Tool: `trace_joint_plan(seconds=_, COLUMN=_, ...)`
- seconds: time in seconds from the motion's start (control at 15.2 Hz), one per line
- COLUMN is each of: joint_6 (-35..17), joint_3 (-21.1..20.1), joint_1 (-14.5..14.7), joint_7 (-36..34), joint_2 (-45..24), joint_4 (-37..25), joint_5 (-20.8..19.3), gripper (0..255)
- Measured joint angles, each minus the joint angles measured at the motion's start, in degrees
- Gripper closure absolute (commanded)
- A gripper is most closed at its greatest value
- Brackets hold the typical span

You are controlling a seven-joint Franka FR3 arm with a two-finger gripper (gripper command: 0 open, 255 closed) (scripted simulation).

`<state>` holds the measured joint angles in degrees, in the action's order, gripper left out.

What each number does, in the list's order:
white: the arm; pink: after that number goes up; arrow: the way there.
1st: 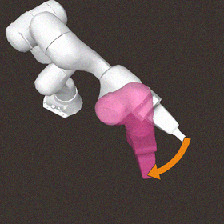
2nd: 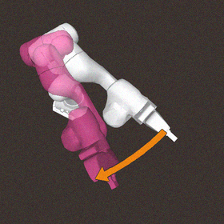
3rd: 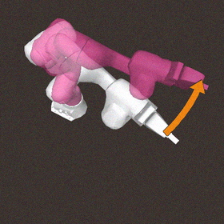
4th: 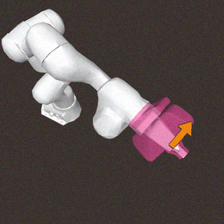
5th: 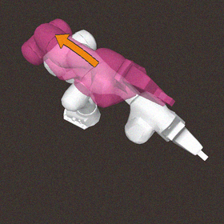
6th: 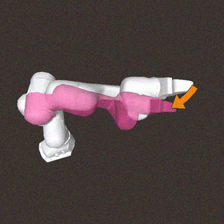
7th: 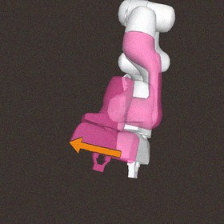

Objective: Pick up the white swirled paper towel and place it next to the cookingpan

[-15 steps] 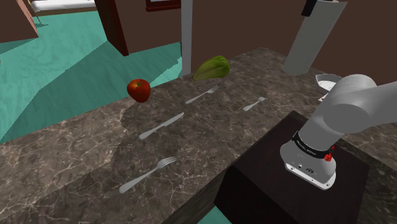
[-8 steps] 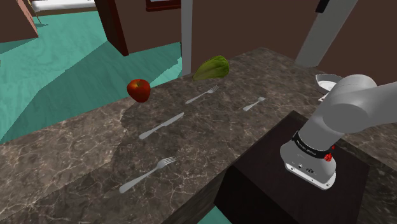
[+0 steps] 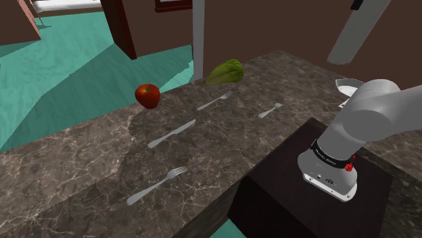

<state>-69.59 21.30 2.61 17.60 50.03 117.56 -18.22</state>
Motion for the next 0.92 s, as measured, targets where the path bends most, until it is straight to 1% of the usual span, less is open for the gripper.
trace_joint_plan(seconds=0.26, joint_6=-0.95, joint_3=6.20, joint_1=0.62, joint_7=5.90, joint_2=-2.73, joint_4=-3.71, joint_5=-3.88, gripper=255)
trace_joint_plan(seconds=0.66, joint_6=-2.96, joint_3=15.67, joint_1=2.89, joint_7=14.15, joint_2=-8.52, joint_4=-10.82, joint_5=-7.63, gripper=255)
trace_joint_plan(seconds=0.92, joint_6=-4.63, joint_3=16.79, joint_1=2.62, joint_7=14.65, joint_2=-7.71, joint_4=-8.75, joint_5=-8.53, gripper=255)
